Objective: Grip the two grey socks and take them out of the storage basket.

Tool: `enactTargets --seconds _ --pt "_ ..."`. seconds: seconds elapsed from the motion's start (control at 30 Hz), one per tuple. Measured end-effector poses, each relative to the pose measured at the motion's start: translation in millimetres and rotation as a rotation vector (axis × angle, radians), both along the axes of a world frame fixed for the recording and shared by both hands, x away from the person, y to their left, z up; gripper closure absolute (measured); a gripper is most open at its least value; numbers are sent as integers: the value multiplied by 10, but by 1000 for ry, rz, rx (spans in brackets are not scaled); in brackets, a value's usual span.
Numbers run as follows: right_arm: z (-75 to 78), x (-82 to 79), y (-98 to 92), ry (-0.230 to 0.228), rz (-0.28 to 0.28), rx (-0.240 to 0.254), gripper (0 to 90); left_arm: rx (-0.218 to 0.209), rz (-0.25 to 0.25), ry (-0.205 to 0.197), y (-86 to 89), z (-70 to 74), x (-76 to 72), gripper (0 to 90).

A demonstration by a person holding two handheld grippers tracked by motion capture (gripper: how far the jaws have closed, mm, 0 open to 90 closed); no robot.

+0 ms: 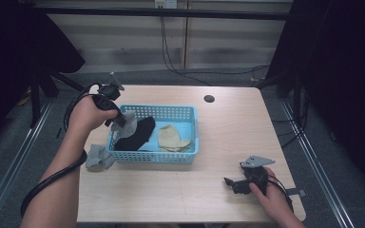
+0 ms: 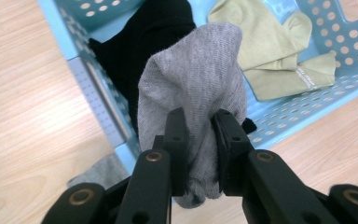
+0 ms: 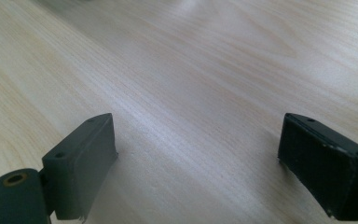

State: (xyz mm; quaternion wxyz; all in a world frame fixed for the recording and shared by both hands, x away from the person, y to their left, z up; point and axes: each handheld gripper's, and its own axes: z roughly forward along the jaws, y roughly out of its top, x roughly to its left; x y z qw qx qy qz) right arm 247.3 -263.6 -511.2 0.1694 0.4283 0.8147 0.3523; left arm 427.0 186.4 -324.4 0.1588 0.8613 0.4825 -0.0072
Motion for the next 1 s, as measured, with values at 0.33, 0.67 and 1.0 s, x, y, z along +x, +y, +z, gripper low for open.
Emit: enactTargets --seconds 0.33,0.67,1.0 --pt "0 0 1 1 0 0 106 11 39 -1 232 10 -40 770" --pt "1 0 1 1 -1 0 106 10 84 4 495 -59 -81 769" --pt "0 -1 1 0 -2 1 106 5 140 7 721 -148 -133 768"
